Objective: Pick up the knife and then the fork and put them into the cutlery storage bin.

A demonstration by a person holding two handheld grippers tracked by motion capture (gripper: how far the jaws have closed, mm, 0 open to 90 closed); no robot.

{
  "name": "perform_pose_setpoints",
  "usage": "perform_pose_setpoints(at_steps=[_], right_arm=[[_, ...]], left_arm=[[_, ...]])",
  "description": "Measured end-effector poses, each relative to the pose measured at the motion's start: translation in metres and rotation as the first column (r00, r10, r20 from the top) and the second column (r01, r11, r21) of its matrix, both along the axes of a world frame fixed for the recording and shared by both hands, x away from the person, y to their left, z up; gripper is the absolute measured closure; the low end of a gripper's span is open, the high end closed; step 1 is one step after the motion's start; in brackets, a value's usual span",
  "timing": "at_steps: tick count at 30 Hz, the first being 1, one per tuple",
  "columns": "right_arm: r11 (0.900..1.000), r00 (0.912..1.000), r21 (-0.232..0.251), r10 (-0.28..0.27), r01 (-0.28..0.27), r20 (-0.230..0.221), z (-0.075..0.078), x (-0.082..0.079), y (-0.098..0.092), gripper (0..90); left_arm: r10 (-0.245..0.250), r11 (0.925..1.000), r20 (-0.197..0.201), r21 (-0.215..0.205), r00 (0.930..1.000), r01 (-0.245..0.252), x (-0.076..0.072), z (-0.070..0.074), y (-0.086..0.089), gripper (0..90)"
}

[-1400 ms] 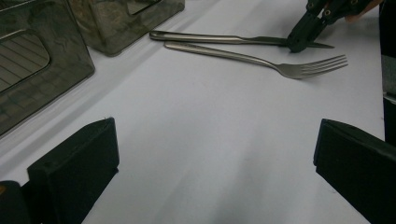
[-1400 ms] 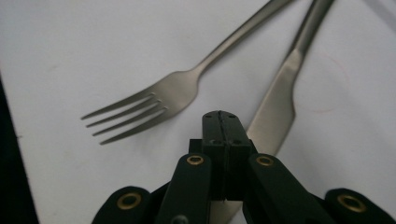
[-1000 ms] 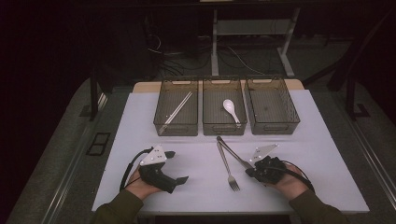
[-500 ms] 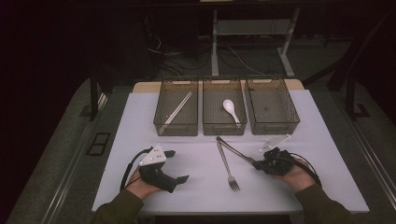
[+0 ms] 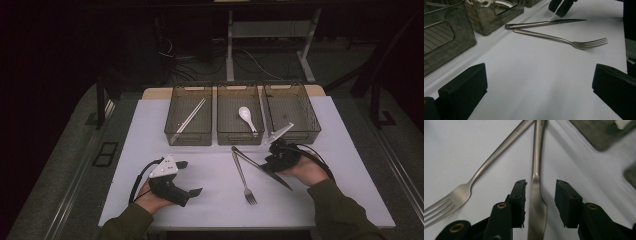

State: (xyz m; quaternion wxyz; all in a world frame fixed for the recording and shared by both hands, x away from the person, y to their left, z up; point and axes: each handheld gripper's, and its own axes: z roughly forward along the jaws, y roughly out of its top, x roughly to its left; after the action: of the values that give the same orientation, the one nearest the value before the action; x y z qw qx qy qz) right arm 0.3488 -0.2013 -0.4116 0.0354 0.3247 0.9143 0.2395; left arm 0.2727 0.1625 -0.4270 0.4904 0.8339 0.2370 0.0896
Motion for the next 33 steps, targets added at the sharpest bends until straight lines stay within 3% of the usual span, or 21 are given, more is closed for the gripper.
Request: perform_pose_setpoints(at_steps=[6, 9, 15, 24, 31, 33], right_arm=[[0.996, 0.9978, -0.066, 0.058, -0.060, -0.033, 0.002, 0.016, 0.024, 67.1], [0.993, 0.9950, -0.094, 0.065, -0.072, -0.076, 0.001, 0.023, 0.032, 69.6], [0.987, 0.9916, -0.133, 0.071, -0.085, -0.108, -0.002, 0.030, 0.043, 73.6], [0.971, 0.9925, -0.219, 0.076, -0.095, -0.096, -0.009, 0.032, 0.051, 76.5], [0.957, 0.9891, -0.267, 0.079, -0.110, -0.124, -0.008, 0.036, 0.058, 76.2], [0.958, 0.9883, -0.270, 0.065, -0.101, -0.138, -0.008, 0.035, 0.060, 76.2]], left_arm=[[-0.005, 1.0000, 0.002, 0.008, 1.0000, 0.005, -0.001, -0.001, -0.001, 0.0], [-0.007, 0.9999, 0.003, 0.008, 1.0000, 0.007, -0.001, 0.000, -0.002, 0.0], [-0.012, 0.9999, 0.001, 0.012, 0.9999, 0.012, -0.001, -0.001, -0.002, 0.0], [-0.015, 0.9998, -0.002, 0.017, 0.9999, 0.015, -0.001, -0.001, -0.003, 0.0], [-0.021, 0.9995, -0.003, 0.021, 0.9998, 0.022, -0.001, -0.001, -0.003, 0.0], [-0.022, 0.9995, -0.002, 0.021, 0.9998, 0.022, -0.001, -0.001, -0.003, 0.0]])
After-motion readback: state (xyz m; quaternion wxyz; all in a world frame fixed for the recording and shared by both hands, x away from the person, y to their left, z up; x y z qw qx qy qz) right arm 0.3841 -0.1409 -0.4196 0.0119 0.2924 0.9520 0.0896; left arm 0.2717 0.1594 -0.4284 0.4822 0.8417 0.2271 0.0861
